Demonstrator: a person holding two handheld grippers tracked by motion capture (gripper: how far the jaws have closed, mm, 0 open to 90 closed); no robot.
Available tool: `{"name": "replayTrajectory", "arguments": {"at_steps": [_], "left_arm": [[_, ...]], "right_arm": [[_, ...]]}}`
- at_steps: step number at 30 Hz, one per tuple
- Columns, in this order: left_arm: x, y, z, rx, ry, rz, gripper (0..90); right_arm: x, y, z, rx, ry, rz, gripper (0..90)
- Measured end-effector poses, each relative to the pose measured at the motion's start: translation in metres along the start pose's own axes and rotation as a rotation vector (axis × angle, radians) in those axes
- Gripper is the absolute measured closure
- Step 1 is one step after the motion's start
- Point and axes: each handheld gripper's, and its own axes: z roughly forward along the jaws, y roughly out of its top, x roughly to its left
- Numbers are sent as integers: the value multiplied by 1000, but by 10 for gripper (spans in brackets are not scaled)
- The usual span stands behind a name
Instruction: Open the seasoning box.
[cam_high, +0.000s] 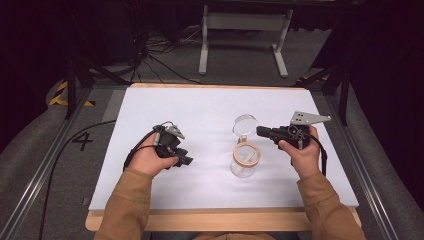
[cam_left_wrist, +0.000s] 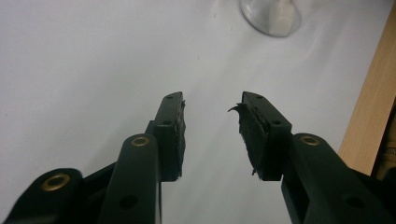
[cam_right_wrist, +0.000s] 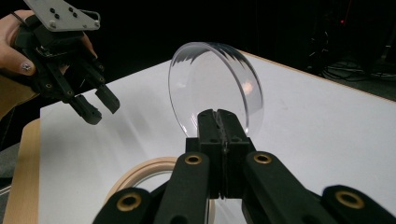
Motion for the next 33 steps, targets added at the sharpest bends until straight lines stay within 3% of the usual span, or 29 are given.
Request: {"name": "replayTrajectory", "arguments": {"at_steps": [8, 10, 11, 12, 13, 15, 16, 19, 21, 25, 29, 33], "left_arm": [[2, -2, -8, -24, 27, -20, 593], [3, -3, -12, -37, 35, -32, 589], [5, -4, -16, -45, 42, -39, 579], [5, -4, -16, -45, 42, -39, 573], [7, -7, -19, -58, 52, -51, 566], [9, -8, -22, -61, 55, -55, 558], [11, -9, -25, -68, 61, -58, 554], [16, -13, -33, -95, 80, -87, 544], [20, -14, -36, -99, 92, -103, 530], [23, -12, -33, -87, 105, -114, 507], [28, -9, -26, -76, 116, -129, 482], [36, -8, -19, -53, 127, -146, 461]], "right_arm": [[6, 5, -6, 5, 3, -16, 862], [7, 9, -13, 0, -8, -27, 817], [7, 13, -20, 14, -12, -35, 746], [7, 13, -20, 14, -12, -35, 746], [6, 16, -27, 37, -32, -43, 685], [5, 16, -31, 43, -47, -45, 660], [0, 16, -40, 70, -94, -52, 624], [-6, 15, -53, 72, -128, -40, 575], [-15, 11, -68, 93, -184, -24, 551], [-29, 3, -88, 144, -284, 15, 532], [-41, -7, -104, 177, -344, 85, 503], [-51, -19, -112, 232, -406, 104, 487]]}}
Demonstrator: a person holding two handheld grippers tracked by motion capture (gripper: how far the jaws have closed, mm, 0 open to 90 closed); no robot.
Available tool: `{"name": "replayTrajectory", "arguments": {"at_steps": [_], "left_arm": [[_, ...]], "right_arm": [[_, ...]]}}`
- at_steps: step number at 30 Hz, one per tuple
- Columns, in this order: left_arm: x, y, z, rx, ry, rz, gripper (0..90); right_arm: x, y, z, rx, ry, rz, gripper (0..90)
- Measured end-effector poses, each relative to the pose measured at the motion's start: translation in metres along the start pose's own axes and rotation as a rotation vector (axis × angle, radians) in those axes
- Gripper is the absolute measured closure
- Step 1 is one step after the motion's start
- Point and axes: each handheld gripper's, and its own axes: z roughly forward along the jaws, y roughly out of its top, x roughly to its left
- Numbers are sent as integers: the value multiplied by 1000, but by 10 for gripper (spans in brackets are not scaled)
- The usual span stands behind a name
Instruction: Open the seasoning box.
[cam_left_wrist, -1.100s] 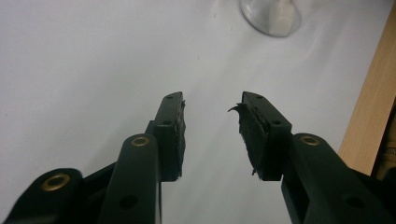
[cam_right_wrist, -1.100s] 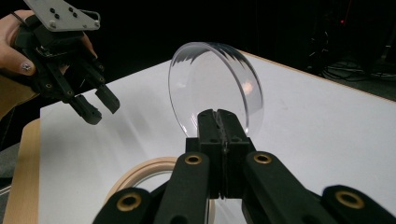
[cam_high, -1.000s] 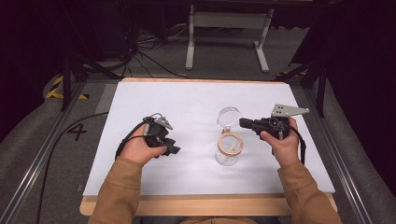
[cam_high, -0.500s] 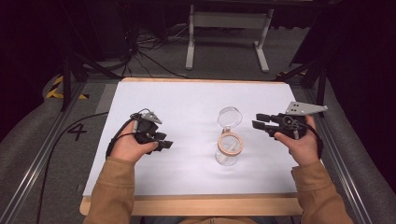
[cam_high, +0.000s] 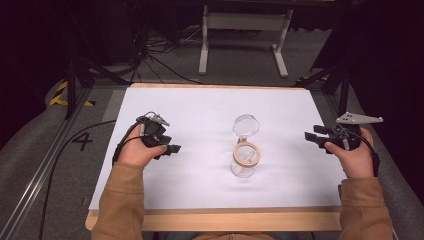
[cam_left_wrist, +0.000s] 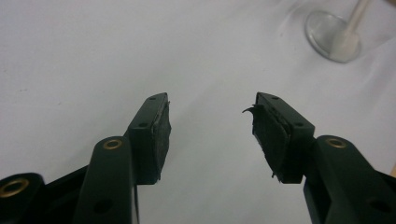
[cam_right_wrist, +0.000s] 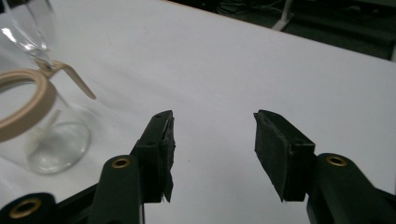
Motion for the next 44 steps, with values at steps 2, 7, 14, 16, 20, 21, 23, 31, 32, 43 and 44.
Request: {"name": "replayTrajectory", "arguments": {"at_steps": [2, 7, 14, 16, 20, 21, 23, 31, 32, 43, 44], "left_arm": [[3, 0, 3, 1, 3, -7, 447], [9, -1, 10, 4, 14, -34, 420], [15, -4, 18, 25, 36, -56, 388], [16, -5, 19, 34, 39, -62, 384], [16, -5, 23, 50, 37, -56, 380], [16, -5, 24, 52, 33, -54, 379], [16, -5, 26, 58, 36, -55, 376], [15, -5, 29, 78, 31, -45, 359], [15, -5, 30, 80, 27, -49, 359], [12, -4, 33, 87, 17, -37, 335], [12, -3, 33, 89, 20, -38, 325]], "right_arm": [[-6, -6, 1, 18, -25, 19, 472], [-14, -16, 6, 78, -69, 22, 462], [-23, -29, 20, 150, -84, 40, 419], [-25, -32, 25, 173, -82, 40, 412], [-26, -38, 34, 204, -82, 46, 389], [-27, -39, 36, 214, -80, 47, 385], [-26, -42, 40, 235, -76, 48, 380], [-25, -54, 56, 374, -34, 26, 322], [-25, -55, 57, 384, -31, 22, 321], [-17, -52, 60, 398, -12, -41, 311], [-15, -50, 61, 376, -9, -50, 313]]}}
